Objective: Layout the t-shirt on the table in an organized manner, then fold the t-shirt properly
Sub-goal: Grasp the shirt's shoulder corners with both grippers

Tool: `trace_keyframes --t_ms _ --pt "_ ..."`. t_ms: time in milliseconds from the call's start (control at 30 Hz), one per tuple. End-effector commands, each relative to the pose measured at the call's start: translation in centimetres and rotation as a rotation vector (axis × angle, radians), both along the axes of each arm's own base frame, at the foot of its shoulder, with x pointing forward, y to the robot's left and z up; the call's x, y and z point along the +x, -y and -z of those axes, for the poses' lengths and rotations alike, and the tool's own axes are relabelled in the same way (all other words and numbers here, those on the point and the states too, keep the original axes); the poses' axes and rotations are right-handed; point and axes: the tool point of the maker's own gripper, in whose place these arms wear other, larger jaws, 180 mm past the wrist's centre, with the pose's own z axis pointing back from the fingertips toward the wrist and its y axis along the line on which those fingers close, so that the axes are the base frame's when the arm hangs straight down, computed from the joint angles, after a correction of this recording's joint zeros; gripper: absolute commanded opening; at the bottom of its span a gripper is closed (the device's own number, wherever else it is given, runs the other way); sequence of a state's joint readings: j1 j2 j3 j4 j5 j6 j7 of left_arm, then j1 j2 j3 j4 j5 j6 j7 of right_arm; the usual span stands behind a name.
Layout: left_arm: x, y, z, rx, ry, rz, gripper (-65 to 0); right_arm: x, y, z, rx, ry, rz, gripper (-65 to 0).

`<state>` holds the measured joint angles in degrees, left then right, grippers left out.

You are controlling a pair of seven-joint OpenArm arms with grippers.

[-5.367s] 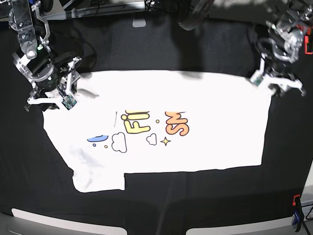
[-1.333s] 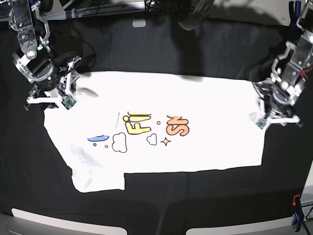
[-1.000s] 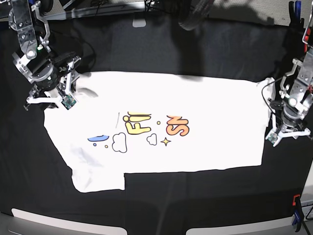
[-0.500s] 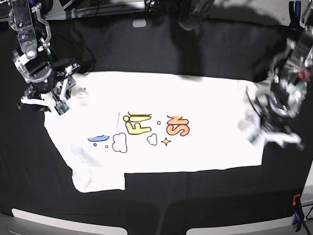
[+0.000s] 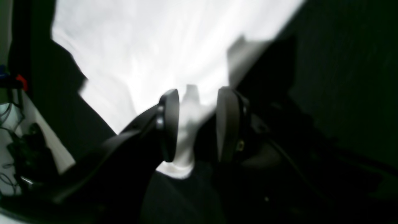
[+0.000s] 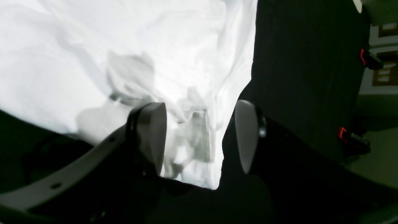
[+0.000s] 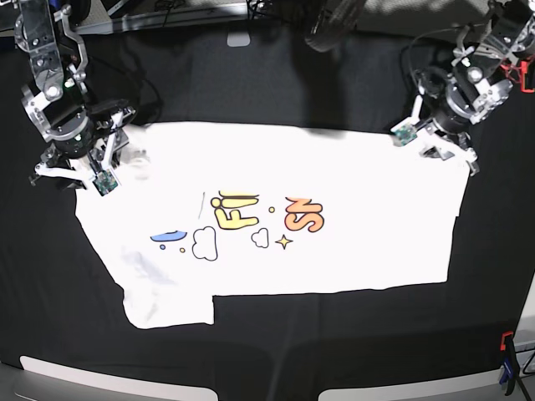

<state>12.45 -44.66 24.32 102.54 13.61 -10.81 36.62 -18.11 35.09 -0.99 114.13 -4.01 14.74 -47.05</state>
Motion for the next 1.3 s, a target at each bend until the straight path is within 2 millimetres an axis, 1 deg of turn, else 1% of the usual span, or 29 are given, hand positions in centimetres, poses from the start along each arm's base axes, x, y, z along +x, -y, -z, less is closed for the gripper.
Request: trace_keyframes --t_ms 0,100,167,433,533,600,667,767,833,900,967,1000,1033,1100,1133,1200,1267 --pt "0.9 -1.8 -0.8 0.057 0.033 -0.005 -45.3 0.7 0.3 -1.3 -0.012 0.043 -0.005 -30.8" --pt "1.3 -4.2 -0.7 0.135 0.064 -0.036 -42.3 0.7 0.2 -1.3 -0.011 0.044 -0.006 -30.8" --pt "1.3 -4.7 -0.4 0.142 0.066 -0.051 -41.2 0.7 0.2 -1.3 -0.011 0.044 -0.006 -30.8" --pt "1.6 -3.7 -0.5 0.097 0.086 -0.014 -41.3 0.7 0.2 -1.3 -0.012 0.044 -0.006 -30.8" --pt "1.6 -3.6 0.0 0.075 0.090 0.005 -41.3 0.7 0.2 -1.3 -0.012 0.044 -0.006 -30.8" --pt "1.3 -4.6 0.8 0.095 0.066 -0.011 -41.3 0.7 0.3 -1.3 -0.012 0.043 -0.005 -30.8" --pt "0.7 -6.0 1.9 0.123 0.033 -0.034 -41.3 0.7 0.3 -1.2 -0.013 0.040 -0.005 -30.8" --pt "0.0 -7.5 3.1 0.152 -0.003 -0.060 -41.4 0.4 -0.3 -0.8 -0.023 0.006 -0.057 -30.8" --pt "-0.3 -7.6 3.3 0.159 -0.012 -0.066 -44.0 0.1 -0.8 -0.4 -0.031 -0.025 -0.105 -30.8" --pt "-0.4 -7.2 3.3 0.148 -0.012 -0.062 -48.8 -0.2 -1.1 -0.1 -0.038 -0.053 -0.143 -30.8" --pt "-0.4 -6.4 3.5 0.128 -0.010 -0.064 -55.9 -0.4 -1.3 0.1 -0.044 -0.069 -0.162 -30.8" --pt "-0.4 -6.0 3.6 0.118 -0.010 -0.066 -61.4 -0.5 -1.3 0.1 -0.045 -0.072 -0.167 -30.8" --pt "-0.5 -5.6 3.8 0.108 -0.011 -0.069 -65.0 -0.5 -1.4 0.2 -0.042 -0.075 -0.171 -30.8" --pt "-0.5 -4.9 4.0 0.088 -0.012 -0.075 -65.0 -1.0 -1.8 0.6 -0.030 -0.100 -0.194 -30.8" --pt "-0.5 -4.5 4.1 0.080 -0.012 -0.077 -65.0 -1.6 -2.3 1.1 -0.010 -0.133 -0.227 -30.8" --pt "-0.6 -4.1 4.3 0.070 -0.015 -0.083 -65.0 -3.9 -3.5 2.4 0.025 -0.238 -0.329 -30.8" --pt "-0.7 -4.0 4.4 0.069 -0.020 -0.089 -65.0 -6.1 -3.2 3.5 0.006 -0.320 -0.377 -30.8"
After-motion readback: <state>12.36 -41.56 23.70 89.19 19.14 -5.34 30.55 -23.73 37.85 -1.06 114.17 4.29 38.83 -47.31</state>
